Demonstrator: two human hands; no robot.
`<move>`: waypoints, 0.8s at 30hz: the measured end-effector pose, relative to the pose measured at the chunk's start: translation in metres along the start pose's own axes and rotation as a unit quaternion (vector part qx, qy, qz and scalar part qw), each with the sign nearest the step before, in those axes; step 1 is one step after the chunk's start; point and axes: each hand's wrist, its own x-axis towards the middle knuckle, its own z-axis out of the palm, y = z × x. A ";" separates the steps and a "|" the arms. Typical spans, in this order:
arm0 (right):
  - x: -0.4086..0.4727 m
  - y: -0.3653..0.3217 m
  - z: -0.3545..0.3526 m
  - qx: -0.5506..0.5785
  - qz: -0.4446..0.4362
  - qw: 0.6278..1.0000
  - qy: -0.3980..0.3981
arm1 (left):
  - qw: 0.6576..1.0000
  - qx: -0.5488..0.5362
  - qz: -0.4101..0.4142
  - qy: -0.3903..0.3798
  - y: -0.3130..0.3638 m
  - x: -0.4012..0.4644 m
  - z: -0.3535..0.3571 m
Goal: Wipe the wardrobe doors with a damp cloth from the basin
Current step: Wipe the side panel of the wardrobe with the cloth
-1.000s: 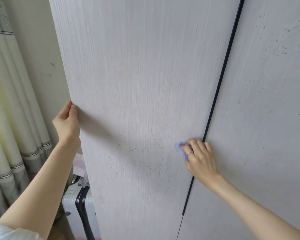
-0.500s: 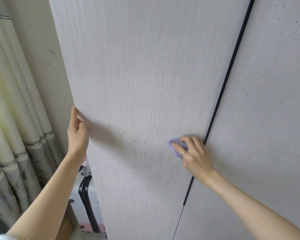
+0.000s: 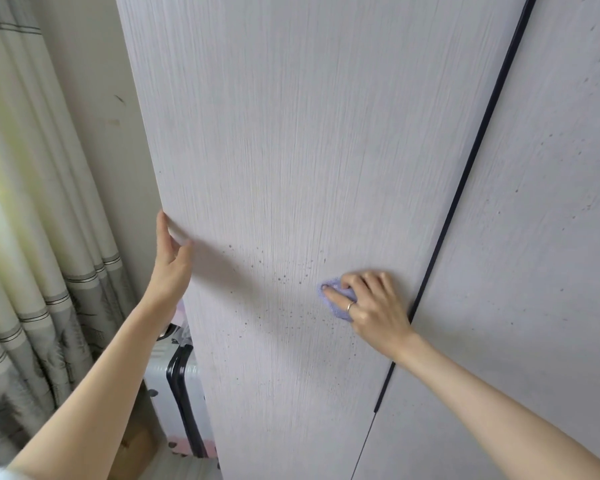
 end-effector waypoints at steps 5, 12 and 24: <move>0.040 0.017 -0.009 0.016 0.076 0.994 0.072 | 1.000 -0.001 -0.003 -0.007 0.006 -0.004 0.001; 0.035 -0.008 0.010 0.024 0.011 0.998 0.049 | 0.997 -0.015 -0.008 0.076 0.008 -0.002 -0.006; 0.081 -0.031 0.011 0.018 0.027 0.996 0.077 | 0.989 -0.031 -0.079 0.125 0.014 0.017 -0.018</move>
